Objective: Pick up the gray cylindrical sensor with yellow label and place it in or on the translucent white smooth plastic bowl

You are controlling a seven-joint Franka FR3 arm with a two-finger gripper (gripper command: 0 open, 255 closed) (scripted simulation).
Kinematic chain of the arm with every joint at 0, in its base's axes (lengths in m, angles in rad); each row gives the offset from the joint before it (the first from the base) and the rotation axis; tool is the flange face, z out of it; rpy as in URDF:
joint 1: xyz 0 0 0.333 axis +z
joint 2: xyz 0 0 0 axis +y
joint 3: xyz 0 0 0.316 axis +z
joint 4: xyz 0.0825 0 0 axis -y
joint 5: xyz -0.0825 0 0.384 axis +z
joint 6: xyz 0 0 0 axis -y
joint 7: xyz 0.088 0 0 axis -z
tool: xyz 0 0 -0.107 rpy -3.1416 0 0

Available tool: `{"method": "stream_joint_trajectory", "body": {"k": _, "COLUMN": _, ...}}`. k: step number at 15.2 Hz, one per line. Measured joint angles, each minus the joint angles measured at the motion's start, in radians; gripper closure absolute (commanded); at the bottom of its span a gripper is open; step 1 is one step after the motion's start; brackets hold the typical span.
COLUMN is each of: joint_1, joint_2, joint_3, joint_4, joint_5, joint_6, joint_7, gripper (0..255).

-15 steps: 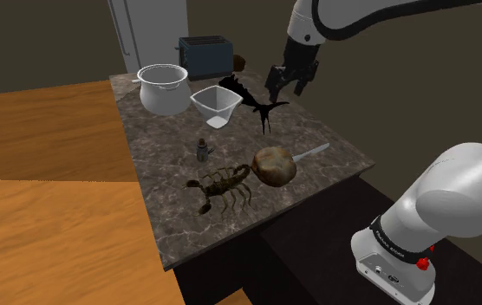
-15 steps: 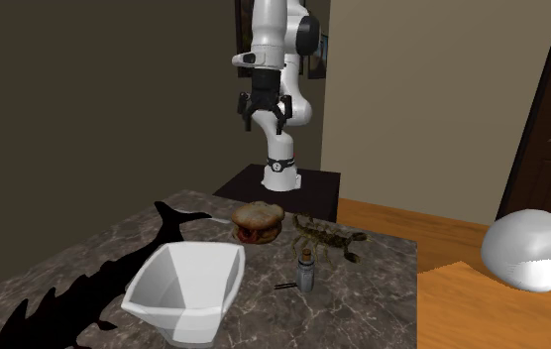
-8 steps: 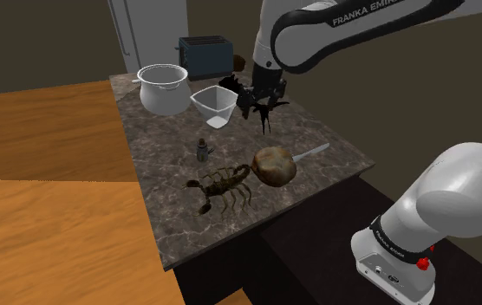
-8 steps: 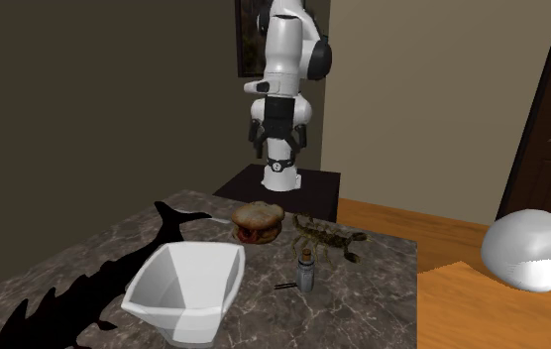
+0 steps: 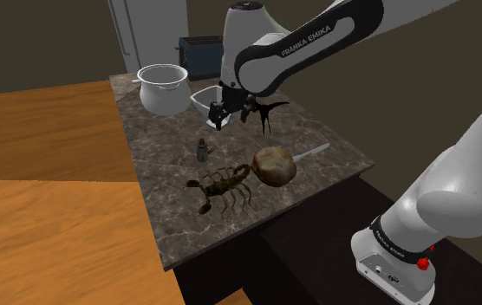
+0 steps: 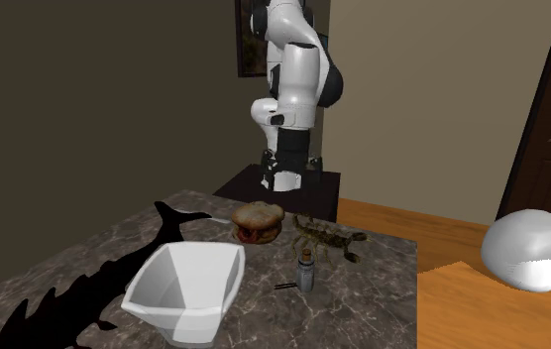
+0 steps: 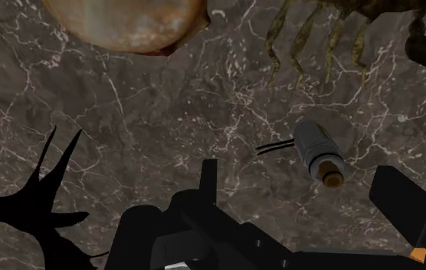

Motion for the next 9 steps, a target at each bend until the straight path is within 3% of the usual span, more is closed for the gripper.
{"method": "stream_joint_trajectory", "body": {"k": 9, "joint_1": 0.081, "joint_2": 0.362, "joint_3": -0.019, "joint_4": 0.271, "joint_5": -0.16, "joint_6": 0.069, "joint_7": 0.164, "gripper": 0}}
